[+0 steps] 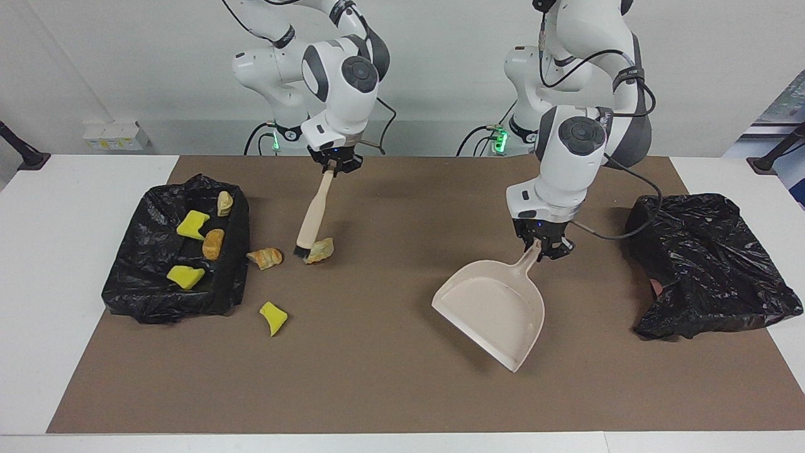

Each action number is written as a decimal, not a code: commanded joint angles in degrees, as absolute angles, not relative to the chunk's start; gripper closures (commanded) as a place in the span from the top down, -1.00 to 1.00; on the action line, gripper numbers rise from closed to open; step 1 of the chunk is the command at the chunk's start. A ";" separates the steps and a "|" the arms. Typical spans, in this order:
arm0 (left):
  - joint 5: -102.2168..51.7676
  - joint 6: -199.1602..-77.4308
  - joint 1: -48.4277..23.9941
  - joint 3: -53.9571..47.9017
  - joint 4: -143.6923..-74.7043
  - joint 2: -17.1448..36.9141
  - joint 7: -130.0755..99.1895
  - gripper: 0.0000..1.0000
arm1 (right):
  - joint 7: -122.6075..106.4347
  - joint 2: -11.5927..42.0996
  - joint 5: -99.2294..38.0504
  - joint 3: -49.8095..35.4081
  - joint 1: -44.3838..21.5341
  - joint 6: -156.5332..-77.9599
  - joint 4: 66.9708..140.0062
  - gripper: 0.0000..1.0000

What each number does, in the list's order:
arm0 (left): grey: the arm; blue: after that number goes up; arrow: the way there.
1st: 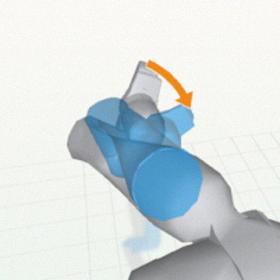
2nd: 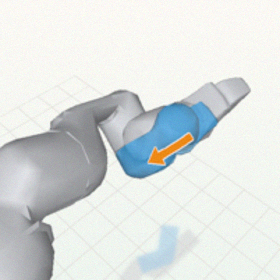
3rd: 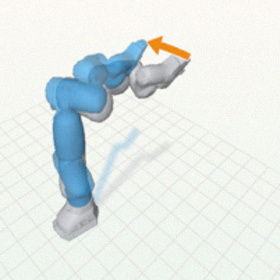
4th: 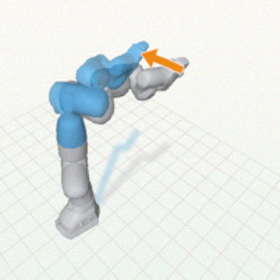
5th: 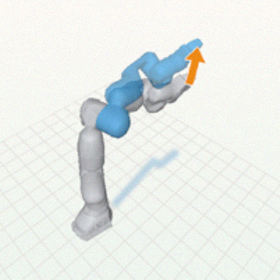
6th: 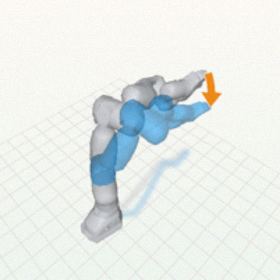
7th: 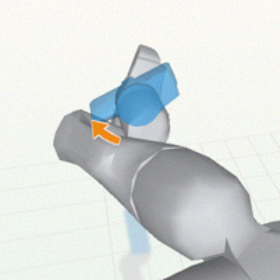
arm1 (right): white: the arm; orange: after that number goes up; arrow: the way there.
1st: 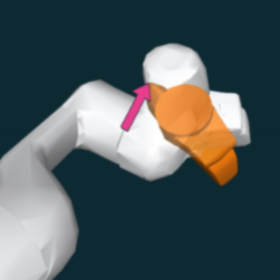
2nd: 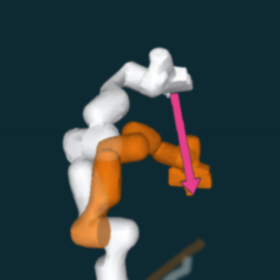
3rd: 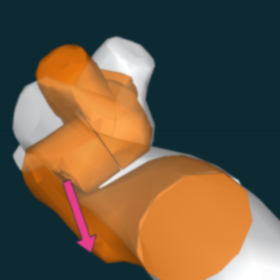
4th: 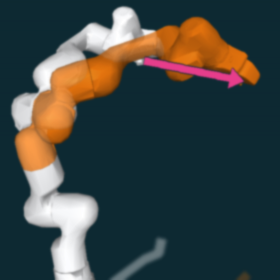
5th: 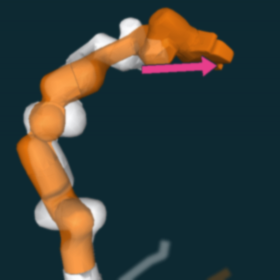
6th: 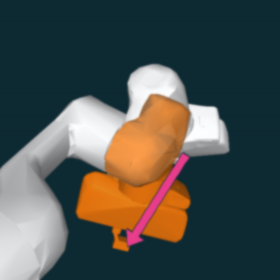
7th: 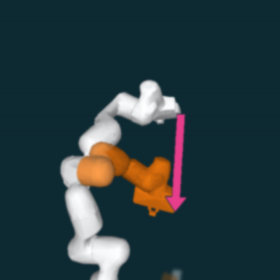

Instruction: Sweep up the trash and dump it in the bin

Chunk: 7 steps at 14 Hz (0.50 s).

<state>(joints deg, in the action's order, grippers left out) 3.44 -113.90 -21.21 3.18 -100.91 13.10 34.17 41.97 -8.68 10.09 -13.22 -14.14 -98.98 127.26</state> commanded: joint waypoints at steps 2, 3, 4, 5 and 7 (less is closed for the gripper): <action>3.52 -113.73 -20.48 2.64 -104.23 10.64 44.77 -1.00 | 33.95 -10.72 17.81 -14.15 -8.27 -99.06 131.39 -1.00; 3.43 -113.90 -20.65 2.64 -104.67 10.46 49.26 -1.00 | 33.14 -10.29 20.71 -14.15 -7.91 -99.66 132.70 -1.00; 3.43 -113.91 -21.09 2.55 -105.46 9.94 50.52 -1.00 | 32.70 -9.33 21.96 -14.15 -7.04 -100.28 132.98 -1.00; 3.43 -114.25 -21.35 2.37 -107.47 9.06 50.62 -1.00 | 31.74 -9.14 23.54 -14.15 -5.64 -100.72 133.07 -1.00; 3.43 -116.70 -23.63 2.20 -111.86 8.00 50.63 -1.00 | 30.85 -9.14 27.49 -14.15 -5.19 -100.72 133.41 -1.00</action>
<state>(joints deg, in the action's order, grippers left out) 3.40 -113.99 -21.33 1.91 -105.80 11.40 49.66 32.94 -8.36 24.25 -13.31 -6.77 -99.44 132.29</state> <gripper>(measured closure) 0.683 0.736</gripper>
